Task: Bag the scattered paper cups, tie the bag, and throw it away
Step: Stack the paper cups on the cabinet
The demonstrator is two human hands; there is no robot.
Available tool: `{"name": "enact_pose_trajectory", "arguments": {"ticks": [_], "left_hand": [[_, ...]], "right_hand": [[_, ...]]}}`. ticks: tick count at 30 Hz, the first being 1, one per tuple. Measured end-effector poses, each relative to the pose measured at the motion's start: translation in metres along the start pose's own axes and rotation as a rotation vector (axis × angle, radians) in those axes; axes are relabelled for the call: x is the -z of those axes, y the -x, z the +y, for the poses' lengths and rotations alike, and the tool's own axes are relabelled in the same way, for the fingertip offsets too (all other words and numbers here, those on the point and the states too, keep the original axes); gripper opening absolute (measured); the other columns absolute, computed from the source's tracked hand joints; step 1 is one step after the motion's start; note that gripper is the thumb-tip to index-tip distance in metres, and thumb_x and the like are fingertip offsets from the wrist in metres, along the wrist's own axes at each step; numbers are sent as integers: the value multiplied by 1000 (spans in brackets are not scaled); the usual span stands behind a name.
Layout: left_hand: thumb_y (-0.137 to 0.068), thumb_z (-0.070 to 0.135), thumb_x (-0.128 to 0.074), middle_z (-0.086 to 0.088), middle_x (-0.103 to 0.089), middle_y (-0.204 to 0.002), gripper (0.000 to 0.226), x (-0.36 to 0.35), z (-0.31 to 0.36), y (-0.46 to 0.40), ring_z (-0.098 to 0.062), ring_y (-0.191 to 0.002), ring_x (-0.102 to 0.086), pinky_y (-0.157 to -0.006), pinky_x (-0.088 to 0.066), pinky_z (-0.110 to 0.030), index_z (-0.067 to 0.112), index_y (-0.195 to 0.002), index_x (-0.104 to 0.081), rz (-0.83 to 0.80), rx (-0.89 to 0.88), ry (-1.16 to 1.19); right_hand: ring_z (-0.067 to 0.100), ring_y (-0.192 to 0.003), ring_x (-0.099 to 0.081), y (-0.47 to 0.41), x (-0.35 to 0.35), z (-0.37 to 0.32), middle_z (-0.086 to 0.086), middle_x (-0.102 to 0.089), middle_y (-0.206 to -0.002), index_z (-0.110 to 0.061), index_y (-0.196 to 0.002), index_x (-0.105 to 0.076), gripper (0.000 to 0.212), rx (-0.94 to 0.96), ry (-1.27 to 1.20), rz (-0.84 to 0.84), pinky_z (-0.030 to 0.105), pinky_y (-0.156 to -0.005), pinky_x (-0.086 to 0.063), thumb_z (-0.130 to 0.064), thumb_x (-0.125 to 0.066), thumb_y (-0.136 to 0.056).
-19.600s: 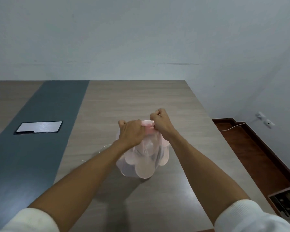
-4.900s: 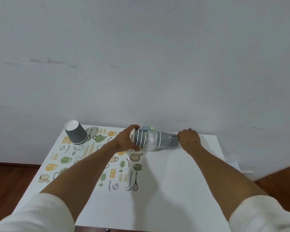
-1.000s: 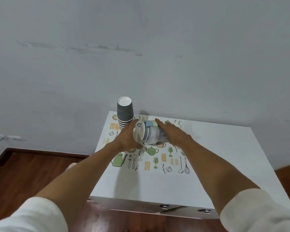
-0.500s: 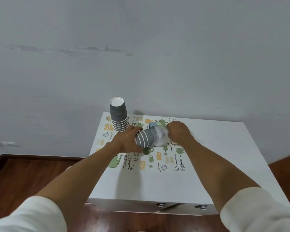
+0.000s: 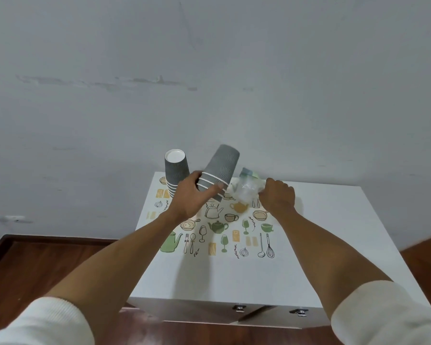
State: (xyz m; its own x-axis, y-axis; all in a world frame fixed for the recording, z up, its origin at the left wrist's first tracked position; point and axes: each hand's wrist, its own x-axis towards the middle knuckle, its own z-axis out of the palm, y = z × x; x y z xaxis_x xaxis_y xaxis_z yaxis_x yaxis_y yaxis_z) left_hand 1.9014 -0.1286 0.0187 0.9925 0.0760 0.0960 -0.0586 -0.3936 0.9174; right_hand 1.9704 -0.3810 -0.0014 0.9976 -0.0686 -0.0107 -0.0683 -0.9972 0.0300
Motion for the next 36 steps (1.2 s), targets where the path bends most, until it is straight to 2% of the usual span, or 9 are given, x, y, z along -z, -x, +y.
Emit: {"name": "enact_pose_trajectory", "arguments": {"ticks": [2, 9, 13, 17, 24, 28, 31, 33, 36], "left_hand": [[-72, 57, -81, 12, -73, -100, 65, 2, 13, -3, -1, -87, -71, -68, -53, -15, 22, -122, -59, 64, -49, 78], [-67, 49, -91, 10, -66, -117, 79, 47, 41, -29, -2, -99, -68, -76, -56, -17, 27, -129, -47, 322, -249, 101], [-68, 50, -90, 27, -63, -112, 75, 77, 32, -38, 4, -102, -63, -75, -54, -18, 30, -128, -49, 419, -216, 5], [-66, 50, -88, 34, -62, -105, 79, 85, 15, -38, 14, -100, -60, -65, -46, -1, 27, -131, -51, 389, -147, -16], [-72, 44, -87, 27, -61, -113, 78, 74, -28, -36, 21, -99, -55, -72, -41, -8, 29, -137, -47, 243, 35, -54], [-74, 42, -87, 22, -62, -113, 74, 73, -41, -39, 7, -100, -59, -75, -43, -12, 26, -137, -51, 190, 91, -84], [-73, 43, -88, 5, -60, -133, 91, 69, -44, -40, -16, -119, -61, -95, -51, -32, 18, -148, -41, 171, 183, -50], [-74, 43, -87, -11, -42, -145, 101, 57, -41, -32, -29, -129, -50, -107, -45, -43, 5, -148, -30, 259, 314, -40], [-79, 45, -74, -6, -35, -121, 67, 28, -32, -1, -29, -107, -48, -94, -50, -49, 8, -120, -37, 502, 266, -113]], "right_hand": [[29, -105, -67, 1, 2, -3, 7, -70, -110, -15, -113, -61, 28, 23, -8, 15, 36, -86, -43, -35, -56, -94], [26, -93, -70, 2, 4, -20, 4, -73, -95, -18, -96, -62, 46, 105, 12, 91, 34, -79, -42, -62, -55, -88], [27, -95, -69, 2, 2, -27, 4, -73, -97, -18, -97, -63, 56, 115, 17, 107, 36, -85, -43, -71, -52, -86], [26, -96, -68, 2, -3, -29, 4, -73, -98, -17, -98, -64, 57, 114, 13, 101, 36, -86, -43, -71, -51, -86], [26, -95, -67, 4, -5, -28, 4, -73, -99, -17, -99, -64, 52, 107, 33, 89, 37, -86, -42, -67, -52, -88], [27, -98, -67, 5, -4, -29, 4, -72, -102, -17, -103, -64, 53, 103, 27, 70, 39, -89, -42, -66, -51, -89], [27, -99, -67, 7, -1, -32, 4, -72, -102, -17, -104, -63, 51, 96, 2, 61, 38, -89, -42, -64, -52, -89], [28, -98, -67, 7, 2, -35, 4, -71, -102, -16, -104, -61, 47, 90, -48, 37, 37, -86, -43, -60, -55, -89], [31, -91, -67, 4, 10, -41, 4, -66, -97, -15, -107, -56, 38, 49, -233, -44, 34, -73, -44, -47, -63, -88]]}}
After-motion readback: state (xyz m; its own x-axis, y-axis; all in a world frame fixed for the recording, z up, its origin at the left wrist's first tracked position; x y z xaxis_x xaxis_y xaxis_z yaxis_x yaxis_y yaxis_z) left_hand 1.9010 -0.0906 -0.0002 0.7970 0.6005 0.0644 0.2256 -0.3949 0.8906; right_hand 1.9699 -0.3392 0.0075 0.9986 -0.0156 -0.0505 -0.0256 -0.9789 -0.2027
